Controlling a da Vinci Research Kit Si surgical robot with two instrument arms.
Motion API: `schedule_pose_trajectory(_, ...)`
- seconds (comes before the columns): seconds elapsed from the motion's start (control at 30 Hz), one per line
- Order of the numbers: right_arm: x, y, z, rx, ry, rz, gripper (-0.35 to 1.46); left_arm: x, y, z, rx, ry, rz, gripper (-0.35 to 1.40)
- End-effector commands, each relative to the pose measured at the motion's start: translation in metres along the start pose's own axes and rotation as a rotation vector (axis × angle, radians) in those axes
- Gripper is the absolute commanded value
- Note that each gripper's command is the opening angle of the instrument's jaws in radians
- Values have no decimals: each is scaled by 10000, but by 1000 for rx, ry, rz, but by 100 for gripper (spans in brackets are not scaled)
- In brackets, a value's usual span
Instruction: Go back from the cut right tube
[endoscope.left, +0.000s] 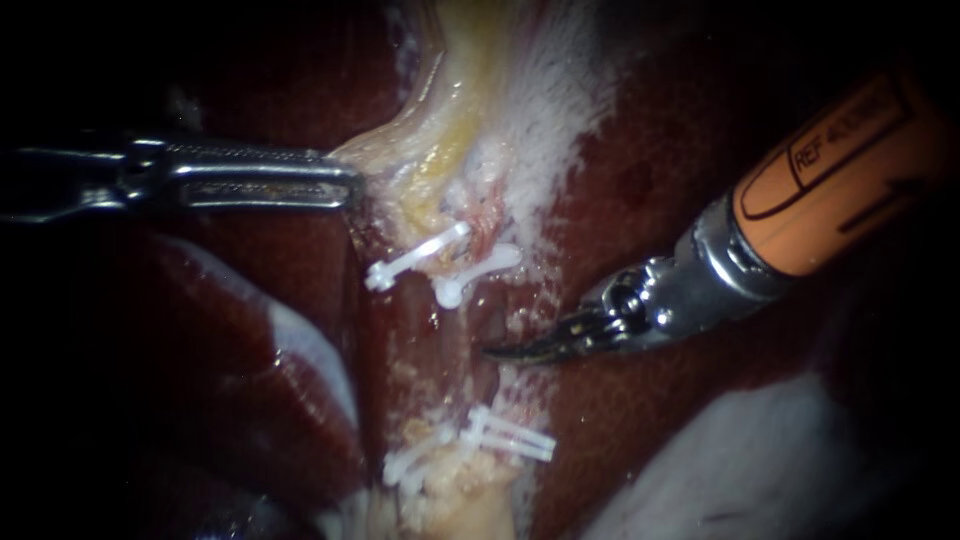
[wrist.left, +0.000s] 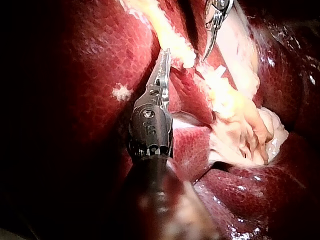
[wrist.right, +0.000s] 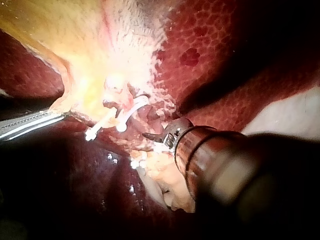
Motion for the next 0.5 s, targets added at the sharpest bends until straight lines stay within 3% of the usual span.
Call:
schedule_pose_trajectory(0.03,0,1,0,-1,1,0,-35,0,0,0,0,0,0,-35)
schedule_pose_trajectory(0.23,0,3,-1,-7,11,0,-35,0,0,0,0,0,0,-35)
schedule_pose_trajectory(0.27,0,4,-1,-8,14,0,-10,0,0,0,0,0,0,-35)
schedule_pose_trajectory(0.33,1,4,0,-10,17,0,15,0,0,0,0,0,0,-35)
schedule_pose_trajectory(0.4,1,4,0,-12,20,-6,52,0,0,0,0,0,0,-35)
schedule_pose_trajectory(0.5,1,6,1,-15,25,-19,66,0,0,-1,0,0,0,-35)
